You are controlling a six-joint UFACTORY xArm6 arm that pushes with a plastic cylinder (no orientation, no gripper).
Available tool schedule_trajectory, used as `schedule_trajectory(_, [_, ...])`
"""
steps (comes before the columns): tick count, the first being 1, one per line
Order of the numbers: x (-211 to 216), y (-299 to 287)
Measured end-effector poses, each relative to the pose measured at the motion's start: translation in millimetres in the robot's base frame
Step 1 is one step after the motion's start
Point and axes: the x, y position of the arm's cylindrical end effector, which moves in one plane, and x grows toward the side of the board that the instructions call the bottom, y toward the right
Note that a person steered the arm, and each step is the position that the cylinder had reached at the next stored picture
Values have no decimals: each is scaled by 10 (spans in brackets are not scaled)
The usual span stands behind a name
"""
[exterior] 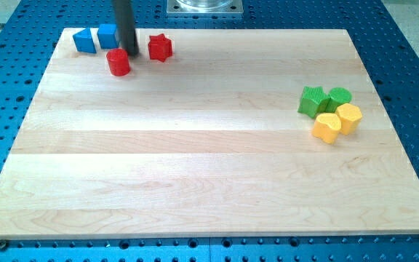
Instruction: Push the red circle towards the bottom left corner
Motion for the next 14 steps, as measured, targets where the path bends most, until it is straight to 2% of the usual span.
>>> schedule_trajectory(1, [206,-131])
schedule_trajectory(2, [321,22])
schedule_trajectory(3, [681,186])
schedule_trajectory(4, [989,538])
schedule_trajectory(5, [1038,1222])
schedule_trajectory(6, [1124,1033])
schedule_trajectory(7, [1298,426])
schedule_trajectory(8, [1644,-166])
schedule_trajectory(11, [2330,-569])
schedule_trajectory(13, [2100,-599])
schedule_trajectory(14, [2177,-599])
